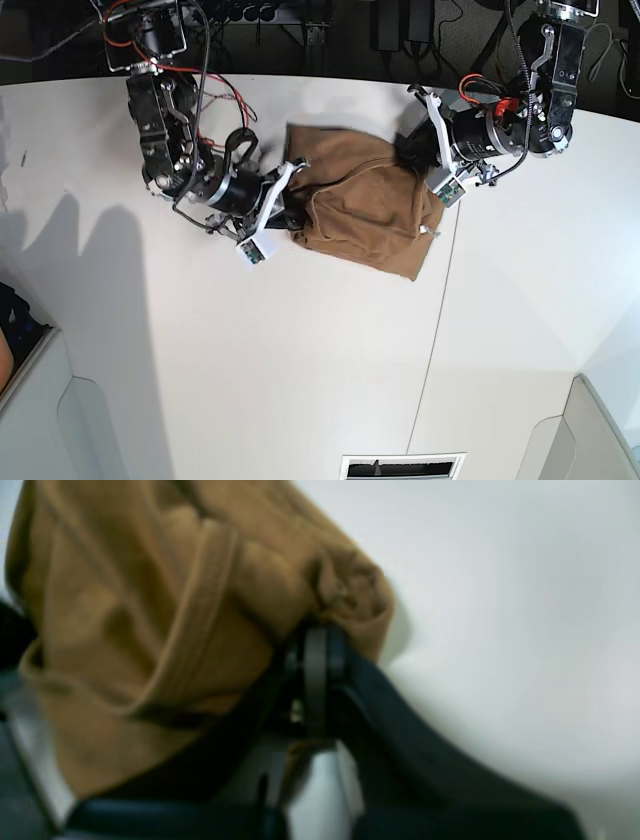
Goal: Layout the t-shirt on the table in an organized manner, then fold the t-shirt properly
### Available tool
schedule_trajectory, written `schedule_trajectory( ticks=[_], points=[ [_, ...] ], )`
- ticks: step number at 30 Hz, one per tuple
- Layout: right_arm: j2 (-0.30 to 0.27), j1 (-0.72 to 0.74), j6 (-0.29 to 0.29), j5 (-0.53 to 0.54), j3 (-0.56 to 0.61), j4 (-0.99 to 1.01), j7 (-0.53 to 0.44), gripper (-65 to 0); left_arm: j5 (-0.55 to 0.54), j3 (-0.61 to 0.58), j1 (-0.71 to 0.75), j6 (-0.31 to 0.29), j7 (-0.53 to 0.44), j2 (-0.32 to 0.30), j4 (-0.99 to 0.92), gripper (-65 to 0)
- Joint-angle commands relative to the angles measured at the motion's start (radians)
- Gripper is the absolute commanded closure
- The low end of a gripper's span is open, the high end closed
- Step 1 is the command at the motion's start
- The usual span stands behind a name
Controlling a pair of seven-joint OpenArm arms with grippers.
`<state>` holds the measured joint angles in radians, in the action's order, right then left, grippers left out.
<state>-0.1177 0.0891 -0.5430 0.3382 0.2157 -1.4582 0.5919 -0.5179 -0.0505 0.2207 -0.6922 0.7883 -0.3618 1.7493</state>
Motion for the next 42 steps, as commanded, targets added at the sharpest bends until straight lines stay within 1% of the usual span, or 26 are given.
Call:
schedule_trajectory(
  ticks=[1, 3, 6, 9, 12, 14, 16, 18, 19, 21, 22, 24, 26, 29, 32, 34, 36, 39, 42],
  points=[
    [0.008, -0.025, -0.015, 0.034, 0.003, -0.051, 0.013, 0.0, -0.008, 0.006, -0.036, -0.006, -0.037, -0.009, 0.017, 0.0],
    [0.023, -0.091, -0.015, 0.068, 0.007, -0.122, 0.015, 0.0, 0.000, 0.006, -0.071, -0.006, -0.037, -0.005, 0.017, 0.0],
    [0.055, -0.171, -0.016, 0.070, 0.020, -0.198, 0.031, 0.0, 0.020, 0.006, -0.114, -0.006, -0.037, -0.005, 0.008, 0.0],
    [0.087, -0.214, -0.018, 0.069, 0.024, -0.243, 0.037, 0.0, 0.024, 0.006, -0.170, -0.006, -0.037, -0.005, -0.030, 0.0],
    [0.096, -0.219, -0.018, 0.063, 0.022, -0.283, 0.037, 0.0, 0.022, 0.006, -0.205, -0.006, -0.022, -0.015, -0.051, 0.0],
    [0.096, -0.217, -0.018, 0.048, 0.014, -0.310, 0.039, 0.0, 0.014, 0.006, -0.206, -0.006, -0.021, -0.040, -0.042, 0.0],
    [0.096, -0.217, -0.017, 0.019, -0.002, -0.344, 0.050, 0.0, -0.012, 0.006, -0.204, 0.002, 0.000, -0.075, -0.011, 0.0],
    [0.096, -0.217, -0.014, 0.018, -0.034, -0.383, 0.082, 0.0, -0.061, 0.010, -0.201, 0.028, 0.039, -0.116, 0.040, 0.0],
    [0.096, -0.218, -0.014, 0.019, -0.053, -0.406, 0.101, 0.0, -0.097, 0.019, -0.196, 0.031, 0.056, -0.135, 0.074, 0.0],
    [0.096, -0.230, -0.014, 0.034, -0.094, -0.463, 0.148, 0.0, -0.153, 0.048, -0.160, 0.027, 0.082, -0.166, 0.147, 0.0],
    [0.095, -0.245, -0.015, 0.049, -0.116, -0.499, 0.168, 0.0, -0.163, 0.069, -0.128, 0.021, 0.084, -0.176, 0.183, 0.0],
    [0.088, -0.287, -0.016, 0.092, -0.163, -0.574, 0.206, 0.0, -0.180, 0.115, -0.051, 0.018, 0.092, -0.182, 0.254, 0.0],
    [0.053, -0.338, -0.016, 0.150, -0.203, -0.645, 0.240, 0.0, -0.206, 0.157, 0.030, 0.006, 0.112, -0.182, 0.328, 0.0],
    [-0.023, -0.435, -0.023, 0.235, -0.238, -0.724, 0.298, 0.0, -0.227, 0.225, 0.163, -0.006, 0.150, -0.182, 0.414, 0.0],
    [-0.106, -0.557, -0.030, 0.274, -0.241, -0.759, 0.319, 0.0, -0.241, 0.301, 0.322, -0.006, 0.160, -0.182, 0.444, 0.0],
    [-0.148, -0.642, -0.031, 0.295, -0.241, -0.760, 0.328, 0.0, -0.262, 0.351, 0.435, -0.006, 0.175, -0.181, 0.444, 0.0],
    [-0.185, -0.723, -0.031, 0.293, -0.240, -0.758, 0.330, 0.0, -0.280, 0.381, 0.546, -0.006, 0.195, -0.181, 0.443, 0.0],
    [-0.240, -0.816, -0.038, 0.282, -0.240, -0.736, 0.330, 0.0, -0.268, 0.369, 0.693, -0.006, 0.242, -0.182, 0.437, 0.0],
    [-0.282, -0.864, -0.037, 0.212, -0.235, -0.663, 0.332, 0.0, -0.182, 0.323, 0.774, -0.006, 0.219, -0.182, 0.387, 0.0]
  ],
)
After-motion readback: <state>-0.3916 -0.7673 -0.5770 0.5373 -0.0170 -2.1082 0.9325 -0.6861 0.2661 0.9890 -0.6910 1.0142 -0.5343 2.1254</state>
